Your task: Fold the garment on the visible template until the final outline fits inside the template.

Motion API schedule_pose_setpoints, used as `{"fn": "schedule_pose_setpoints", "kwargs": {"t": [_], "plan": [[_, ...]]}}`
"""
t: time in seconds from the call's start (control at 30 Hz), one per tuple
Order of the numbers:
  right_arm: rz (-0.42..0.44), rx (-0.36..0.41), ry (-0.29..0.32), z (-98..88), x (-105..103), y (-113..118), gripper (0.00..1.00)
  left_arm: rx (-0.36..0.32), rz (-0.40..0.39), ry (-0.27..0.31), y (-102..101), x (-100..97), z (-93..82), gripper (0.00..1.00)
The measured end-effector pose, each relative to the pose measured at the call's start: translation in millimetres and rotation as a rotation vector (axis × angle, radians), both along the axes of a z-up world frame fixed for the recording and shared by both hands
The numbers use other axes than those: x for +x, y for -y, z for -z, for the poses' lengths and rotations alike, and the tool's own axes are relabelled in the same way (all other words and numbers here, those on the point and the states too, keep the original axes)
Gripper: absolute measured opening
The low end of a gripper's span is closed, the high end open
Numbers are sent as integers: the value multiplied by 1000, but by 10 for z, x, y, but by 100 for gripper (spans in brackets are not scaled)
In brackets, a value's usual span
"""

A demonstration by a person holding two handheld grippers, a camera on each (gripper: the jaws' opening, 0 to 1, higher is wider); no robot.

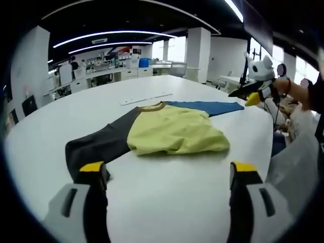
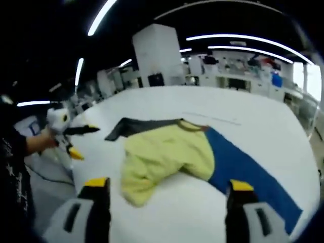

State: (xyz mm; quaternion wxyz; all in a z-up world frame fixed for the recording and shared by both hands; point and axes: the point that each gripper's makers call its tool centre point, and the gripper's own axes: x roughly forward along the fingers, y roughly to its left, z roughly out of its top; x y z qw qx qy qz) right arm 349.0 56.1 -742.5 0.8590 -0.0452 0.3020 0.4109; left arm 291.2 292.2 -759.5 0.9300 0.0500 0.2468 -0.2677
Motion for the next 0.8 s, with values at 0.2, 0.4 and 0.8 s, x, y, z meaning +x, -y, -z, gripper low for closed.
{"fn": "schedule_pose_setpoints", "kwargs": {"t": [0.2, 0.4, 0.8], "plan": [[-98, -15, 3, 45, -129, -297, 90, 15, 15, 7, 0, -45, -5, 99], [-251, -60, 24, 189, -337, -620, 84, 3, 8, -5, -48, -106, 27, 99], [-416, -158, 76, 509, -439, -985, 53, 15, 16, -19, -55, -175, 56, 98]]}}
